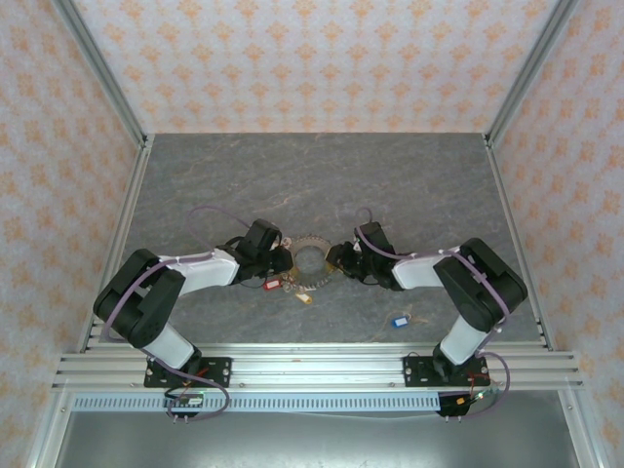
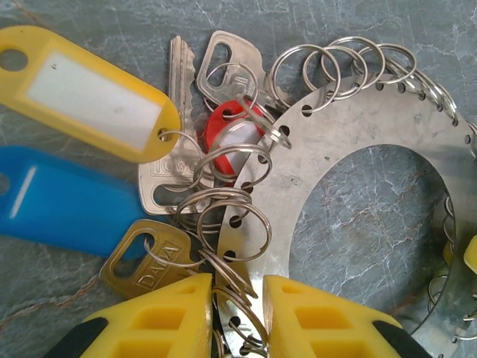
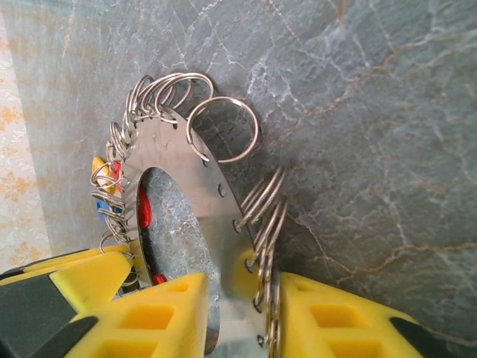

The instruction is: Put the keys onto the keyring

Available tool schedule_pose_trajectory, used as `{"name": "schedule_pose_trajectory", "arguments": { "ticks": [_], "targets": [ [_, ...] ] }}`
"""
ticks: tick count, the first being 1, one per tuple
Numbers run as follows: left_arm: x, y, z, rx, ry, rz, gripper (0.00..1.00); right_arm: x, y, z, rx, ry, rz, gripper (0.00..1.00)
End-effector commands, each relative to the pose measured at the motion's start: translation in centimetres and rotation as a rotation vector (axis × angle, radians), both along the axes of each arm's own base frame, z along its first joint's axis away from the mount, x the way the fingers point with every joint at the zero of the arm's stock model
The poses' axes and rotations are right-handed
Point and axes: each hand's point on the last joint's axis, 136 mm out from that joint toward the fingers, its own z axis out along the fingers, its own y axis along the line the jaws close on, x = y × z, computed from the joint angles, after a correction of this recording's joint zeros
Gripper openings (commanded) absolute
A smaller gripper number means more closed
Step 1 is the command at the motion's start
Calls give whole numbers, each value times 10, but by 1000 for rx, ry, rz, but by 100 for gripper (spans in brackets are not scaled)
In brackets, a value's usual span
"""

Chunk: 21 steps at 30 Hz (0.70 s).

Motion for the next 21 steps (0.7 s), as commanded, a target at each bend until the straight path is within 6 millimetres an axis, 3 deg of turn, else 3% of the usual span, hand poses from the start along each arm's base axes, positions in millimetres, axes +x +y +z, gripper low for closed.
{"name": "schedule_pose_trajectory", "arguments": {
  "ticks": [1,7,13,16,18,21],
  "targets": [
    [2,0,4,-7,4,6,24,5,8,17,50,-85,29,24],
    [4,6,22,-13,-49,34,33,5,-11,24,10,-104,-16,10],
    [4,17,54,-19,-136,74,54,3,-19,47,58,-130,-32,4],
    [3,23,76,-30,-198,95,67,2,-19,68,111,-160,-24,3],
    [1,27,92,-40,-236,103,80,1,-18,92,164,-197,-7,2],
    [-1,23,117,-81,-286,63,92,-1,-16,131,244,-263,28,1]
  ]
}}
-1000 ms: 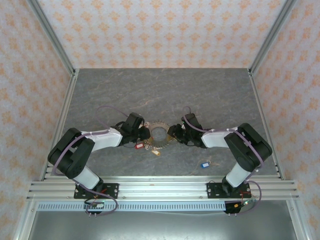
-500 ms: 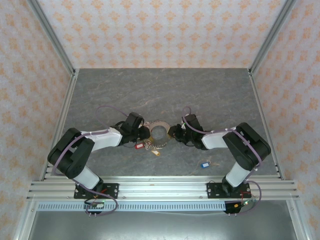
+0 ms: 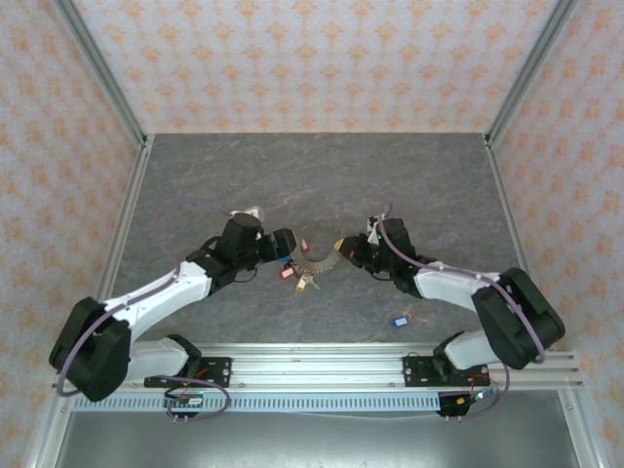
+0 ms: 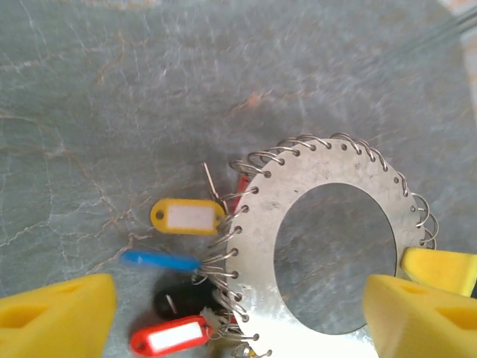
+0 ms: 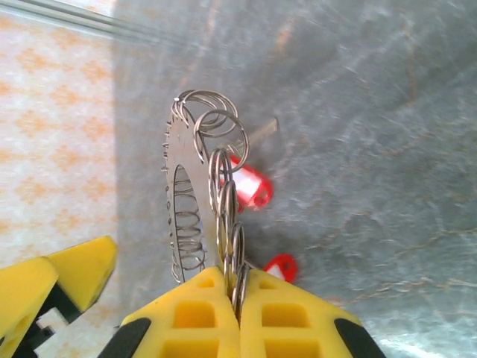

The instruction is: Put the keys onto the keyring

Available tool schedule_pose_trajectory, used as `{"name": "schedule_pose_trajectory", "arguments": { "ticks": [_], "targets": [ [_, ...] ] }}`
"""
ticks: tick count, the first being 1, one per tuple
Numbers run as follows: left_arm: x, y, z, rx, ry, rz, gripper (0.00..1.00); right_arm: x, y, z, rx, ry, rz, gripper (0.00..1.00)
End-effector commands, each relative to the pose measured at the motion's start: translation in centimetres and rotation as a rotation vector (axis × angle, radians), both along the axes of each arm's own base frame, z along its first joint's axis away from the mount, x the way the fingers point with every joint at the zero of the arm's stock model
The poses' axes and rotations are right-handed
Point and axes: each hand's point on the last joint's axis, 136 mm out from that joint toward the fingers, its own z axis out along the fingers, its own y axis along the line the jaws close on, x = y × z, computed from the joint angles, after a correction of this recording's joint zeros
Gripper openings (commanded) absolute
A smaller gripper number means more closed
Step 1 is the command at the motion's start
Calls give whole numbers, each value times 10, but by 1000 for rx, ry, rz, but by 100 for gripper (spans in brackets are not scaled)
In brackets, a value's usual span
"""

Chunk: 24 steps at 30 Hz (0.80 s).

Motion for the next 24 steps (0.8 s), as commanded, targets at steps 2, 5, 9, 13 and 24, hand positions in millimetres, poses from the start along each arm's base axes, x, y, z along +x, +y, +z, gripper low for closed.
{"name": "schedule_pose_trajectory", "arguments": {
  "ticks": [2,5,9,13,24],
  "targets": [
    [-7,-1,29,-26,-50,-59,97,-5,10,77,143,-147,86,0],
    [-8,-13,56,-130,-97,-127,97,-10,12,98,138,-179,142,0],
    [-8,-18,81,-202,-122,-181,90,-15,18,113,136,-195,206,0],
    [-3,-18,84,-256,-102,-188,75,-12,22,124,162,-199,210,0],
    [-8,-27,84,-359,-76,-211,55,-7,26,127,192,-199,209,0]
  ]
}}
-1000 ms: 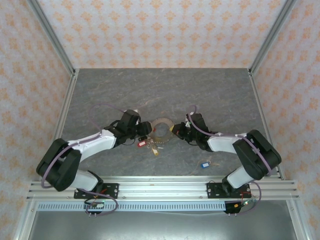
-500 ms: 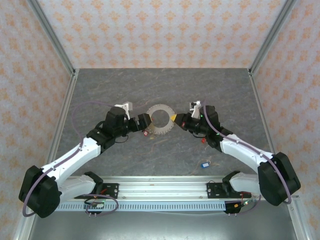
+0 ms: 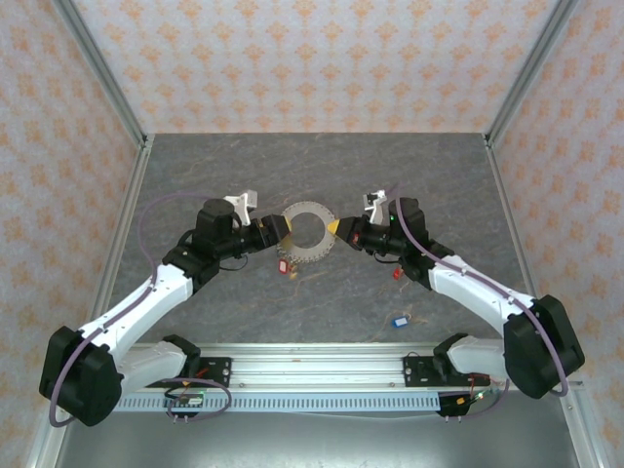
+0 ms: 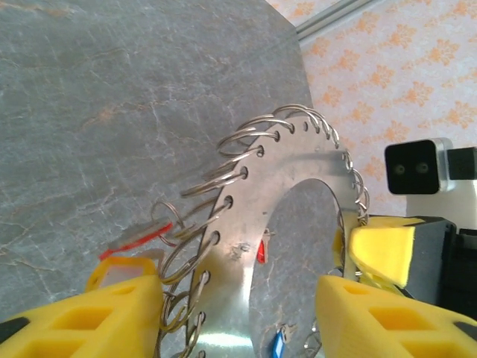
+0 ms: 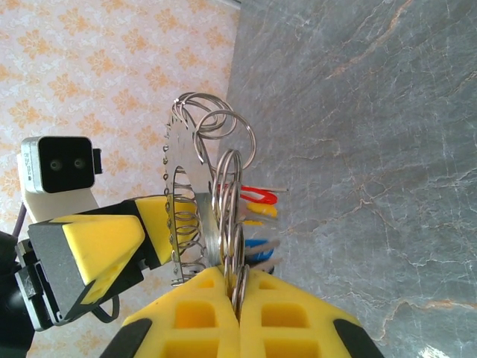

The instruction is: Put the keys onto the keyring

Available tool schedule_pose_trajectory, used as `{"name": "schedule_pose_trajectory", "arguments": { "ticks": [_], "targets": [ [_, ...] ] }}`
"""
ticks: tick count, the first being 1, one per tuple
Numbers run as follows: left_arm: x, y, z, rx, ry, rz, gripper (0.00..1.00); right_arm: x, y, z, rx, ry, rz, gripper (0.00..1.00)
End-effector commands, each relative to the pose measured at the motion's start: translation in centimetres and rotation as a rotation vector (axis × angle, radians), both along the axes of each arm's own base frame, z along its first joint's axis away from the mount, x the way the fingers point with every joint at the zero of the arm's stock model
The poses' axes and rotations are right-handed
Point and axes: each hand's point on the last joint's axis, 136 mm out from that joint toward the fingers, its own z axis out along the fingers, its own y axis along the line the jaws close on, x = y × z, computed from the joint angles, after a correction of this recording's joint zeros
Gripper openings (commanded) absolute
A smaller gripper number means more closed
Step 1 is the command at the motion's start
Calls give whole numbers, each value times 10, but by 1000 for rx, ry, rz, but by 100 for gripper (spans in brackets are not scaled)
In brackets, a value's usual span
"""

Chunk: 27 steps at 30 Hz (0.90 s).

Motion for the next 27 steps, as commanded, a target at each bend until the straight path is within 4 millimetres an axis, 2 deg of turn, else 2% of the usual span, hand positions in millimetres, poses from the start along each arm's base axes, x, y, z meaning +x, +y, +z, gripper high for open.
{"name": "schedule_pose_trajectory", "arguments": {
  "ticks": [1,3,9,10,12,15,19,21,25,27],
  "targets": [
    [0,-8,8,-63,-12,-36,51,6,6,33,72,-70,22,0],
    [0,-10,7,-74,-3,-39,46,6,7,33,79,-69,25,0],
    [1,-12,9,-99,5,-42,51,7,10,37,101,-78,37,0],
    [1,-12,10,-101,4,-42,54,7,10,38,102,-80,37,0],
    [1,-9,6,-68,18,-27,73,9,8,37,89,-80,24,0],
    [1,5,-1,1,42,38,86,13,0,33,46,-84,-29,0],
    [0,19,-12,60,92,107,91,19,-9,31,26,-94,-97,0],
    [0,17,-16,40,100,105,89,21,-10,30,22,-95,-113,0],
    [-1,6,-14,-26,95,63,68,20,-7,30,38,-89,-95,0],
    [-1,2,-9,-47,77,43,62,19,-5,30,46,-84,-79,0]
  ]
}}
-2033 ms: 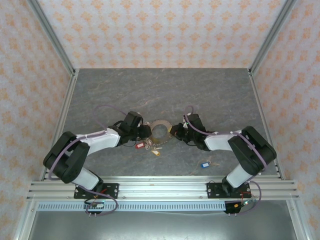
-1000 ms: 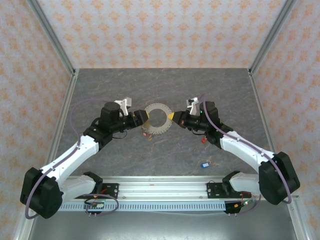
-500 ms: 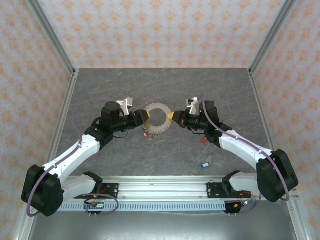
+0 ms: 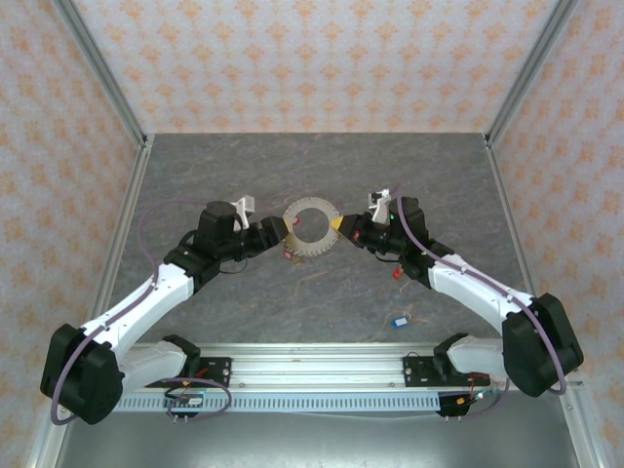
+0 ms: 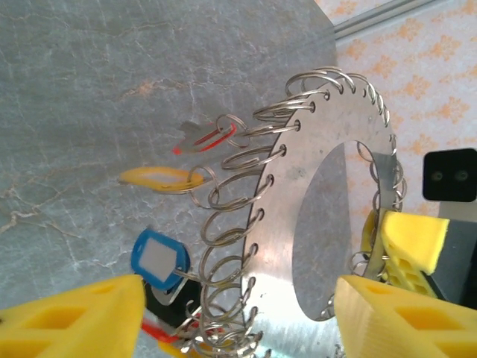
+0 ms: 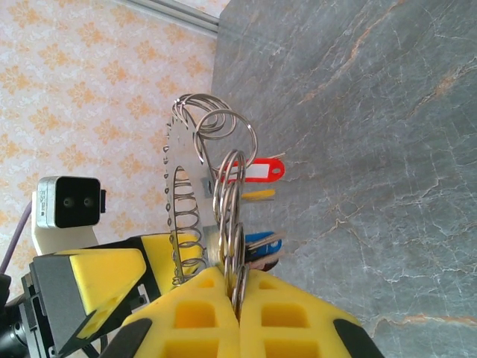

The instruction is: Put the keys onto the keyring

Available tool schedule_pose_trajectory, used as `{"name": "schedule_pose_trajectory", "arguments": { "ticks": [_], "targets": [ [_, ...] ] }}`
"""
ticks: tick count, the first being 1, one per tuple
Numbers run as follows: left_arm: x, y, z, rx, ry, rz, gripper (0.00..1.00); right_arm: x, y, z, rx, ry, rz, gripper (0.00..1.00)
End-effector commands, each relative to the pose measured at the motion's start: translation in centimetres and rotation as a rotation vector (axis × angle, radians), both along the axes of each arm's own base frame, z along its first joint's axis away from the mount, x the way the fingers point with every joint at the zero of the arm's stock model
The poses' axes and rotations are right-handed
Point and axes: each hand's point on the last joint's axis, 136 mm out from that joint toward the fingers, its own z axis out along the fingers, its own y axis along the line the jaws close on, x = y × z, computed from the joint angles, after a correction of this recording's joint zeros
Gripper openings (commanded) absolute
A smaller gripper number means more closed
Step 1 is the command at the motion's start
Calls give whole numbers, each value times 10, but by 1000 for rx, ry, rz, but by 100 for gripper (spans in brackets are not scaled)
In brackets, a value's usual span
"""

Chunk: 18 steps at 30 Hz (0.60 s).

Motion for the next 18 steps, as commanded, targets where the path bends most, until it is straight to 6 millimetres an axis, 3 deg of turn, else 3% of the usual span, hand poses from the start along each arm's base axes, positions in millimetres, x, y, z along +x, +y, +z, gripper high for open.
{"name": "schedule_pose_trajectory", "arguments": {
  "ticks": [1,12,15,18],
  "targets": [
    [0,-8,15,-62,-48,-33,60,4,6,37,72,-100,19,0],
    [6,-28,23,-129,-43,-117,58,0,14,46,134,-103,64,0],
    [6,-30,34,-156,-76,-124,57,-1,15,44,127,-99,77,0],
    [7,-30,44,-166,-101,-125,46,-2,16,42,125,-89,89,0]
  ]
}}
